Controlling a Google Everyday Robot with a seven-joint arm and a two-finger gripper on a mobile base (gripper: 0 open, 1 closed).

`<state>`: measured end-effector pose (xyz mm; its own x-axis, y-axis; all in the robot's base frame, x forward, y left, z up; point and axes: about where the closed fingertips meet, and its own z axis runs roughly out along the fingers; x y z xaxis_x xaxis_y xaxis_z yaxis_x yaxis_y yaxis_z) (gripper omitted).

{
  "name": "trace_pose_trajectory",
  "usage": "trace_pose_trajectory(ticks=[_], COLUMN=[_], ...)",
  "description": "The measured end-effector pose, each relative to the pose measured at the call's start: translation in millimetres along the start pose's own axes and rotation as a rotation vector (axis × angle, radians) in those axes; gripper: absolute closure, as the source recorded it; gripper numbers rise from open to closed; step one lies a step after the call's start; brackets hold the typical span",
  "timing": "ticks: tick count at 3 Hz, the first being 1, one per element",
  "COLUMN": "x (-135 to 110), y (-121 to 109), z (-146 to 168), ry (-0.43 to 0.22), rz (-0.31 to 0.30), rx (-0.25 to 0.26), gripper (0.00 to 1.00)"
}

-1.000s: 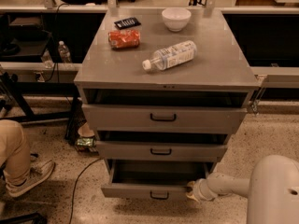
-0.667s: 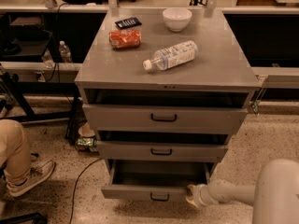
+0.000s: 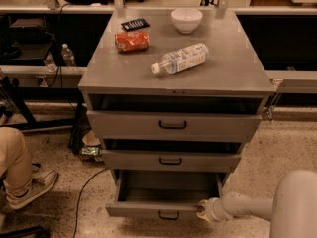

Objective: Open bottom drawer

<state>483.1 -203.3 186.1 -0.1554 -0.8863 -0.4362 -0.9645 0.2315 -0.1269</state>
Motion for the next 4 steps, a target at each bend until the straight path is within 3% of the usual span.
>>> trace_pose_trajectory(ticks=[1,3,4], x=[4,2,4], y=[26,26,44], z=[1,-3,-2], ry=[-0.015,-0.015,-0.026], rz=[0.018,0.018,0.034], rx=[-0.01,-0.01,-0.018], gripper=[1.0,1.0,1.0])
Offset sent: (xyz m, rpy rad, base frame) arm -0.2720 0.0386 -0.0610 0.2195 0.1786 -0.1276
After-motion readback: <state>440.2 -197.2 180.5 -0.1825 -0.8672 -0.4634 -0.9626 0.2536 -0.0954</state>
